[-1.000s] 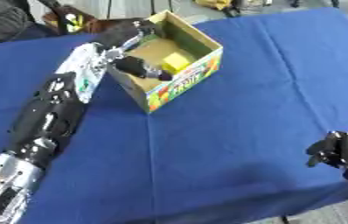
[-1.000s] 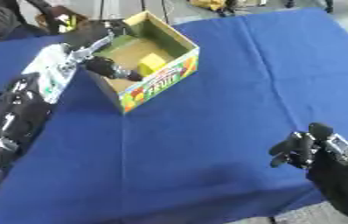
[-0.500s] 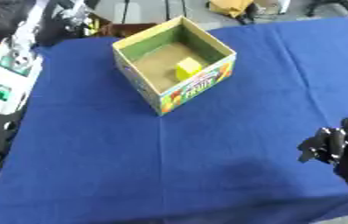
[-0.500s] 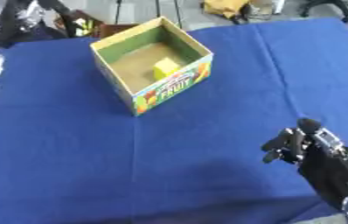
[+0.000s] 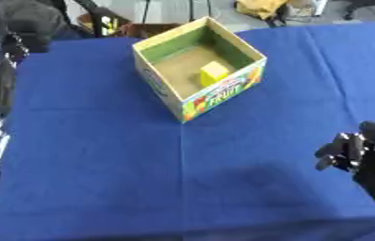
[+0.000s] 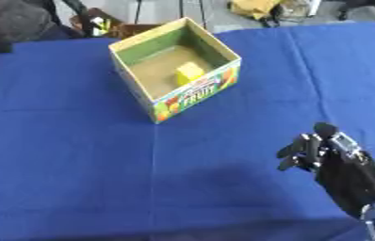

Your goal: Pick up objects on the table and place them in the box.

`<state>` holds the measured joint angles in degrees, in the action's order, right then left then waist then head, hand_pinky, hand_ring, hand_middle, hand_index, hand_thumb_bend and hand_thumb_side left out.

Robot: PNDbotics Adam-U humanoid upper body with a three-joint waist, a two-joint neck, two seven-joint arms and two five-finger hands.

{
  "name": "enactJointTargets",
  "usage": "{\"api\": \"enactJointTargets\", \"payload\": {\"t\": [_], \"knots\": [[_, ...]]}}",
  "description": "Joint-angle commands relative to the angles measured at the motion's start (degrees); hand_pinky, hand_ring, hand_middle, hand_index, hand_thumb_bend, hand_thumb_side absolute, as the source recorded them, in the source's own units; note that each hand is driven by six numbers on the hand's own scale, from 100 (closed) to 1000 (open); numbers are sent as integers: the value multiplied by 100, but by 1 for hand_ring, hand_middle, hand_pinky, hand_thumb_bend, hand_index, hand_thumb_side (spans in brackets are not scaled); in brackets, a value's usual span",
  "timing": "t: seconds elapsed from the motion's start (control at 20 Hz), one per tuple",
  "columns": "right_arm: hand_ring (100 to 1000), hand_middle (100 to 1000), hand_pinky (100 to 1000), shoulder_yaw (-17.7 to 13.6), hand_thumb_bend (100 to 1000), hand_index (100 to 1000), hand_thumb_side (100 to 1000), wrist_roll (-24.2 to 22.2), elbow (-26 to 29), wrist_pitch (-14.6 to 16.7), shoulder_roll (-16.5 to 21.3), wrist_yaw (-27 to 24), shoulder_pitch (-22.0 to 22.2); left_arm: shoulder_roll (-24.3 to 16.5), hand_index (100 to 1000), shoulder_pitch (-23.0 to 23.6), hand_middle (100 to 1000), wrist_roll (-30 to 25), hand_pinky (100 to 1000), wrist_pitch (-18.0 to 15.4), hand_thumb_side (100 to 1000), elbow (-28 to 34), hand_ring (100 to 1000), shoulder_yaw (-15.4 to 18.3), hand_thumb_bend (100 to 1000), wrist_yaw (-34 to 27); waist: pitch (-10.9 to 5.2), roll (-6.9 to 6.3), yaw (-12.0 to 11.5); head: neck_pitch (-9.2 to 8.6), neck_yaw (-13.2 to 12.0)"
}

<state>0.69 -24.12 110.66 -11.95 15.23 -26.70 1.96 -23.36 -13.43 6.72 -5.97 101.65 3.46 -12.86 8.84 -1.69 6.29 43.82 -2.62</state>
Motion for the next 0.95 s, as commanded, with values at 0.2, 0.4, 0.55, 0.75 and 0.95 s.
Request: {"api": "enactJointTargets", "payload": {"t": [0.2, 0.4, 0.55, 0.75, 0.95], "knots": [[626, 465, 560, -57, 100, 388, 713, 13, 46, 5, 22, 68, -45, 273, 704, 482, 608, 190, 689, 104, 965, 141, 635, 260, 435, -439, -40, 20, -59, 27, 33], [626, 466, 560, -55, 100, 388, 713, 7, 55, 14, 11, 78, -43, 481, 703, 682, 604, 202, 687, 105, 968, 84, 632, 304, 426, -463, -22, 39, -99, 23, 22], [626, 466, 560, -59, 100, 388, 713, 5, 53, 14, 1, 100, -50, 584, 702, 738, 603, 190, 686, 93, 967, 50, 630, 318, 421, -444, 3, 38, -137, 20, 9], [626, 466, 560, -53, 100, 388, 714, -7, 50, 9, -17, 128, -57, 667, 700, 759, 598, 150, 683, 82, 968, 4, 627, 314, 416, -399, 27, 37, -141, 29, 9], [626, 466, 560, -56, 100, 388, 714, -6, 51, 10, -20, 142, -60, 723, 697, 763, 595, 103, 681, 65, 969, -31, 625, 294, 416, -384, 40, 34, -150, 29, -5]]}}
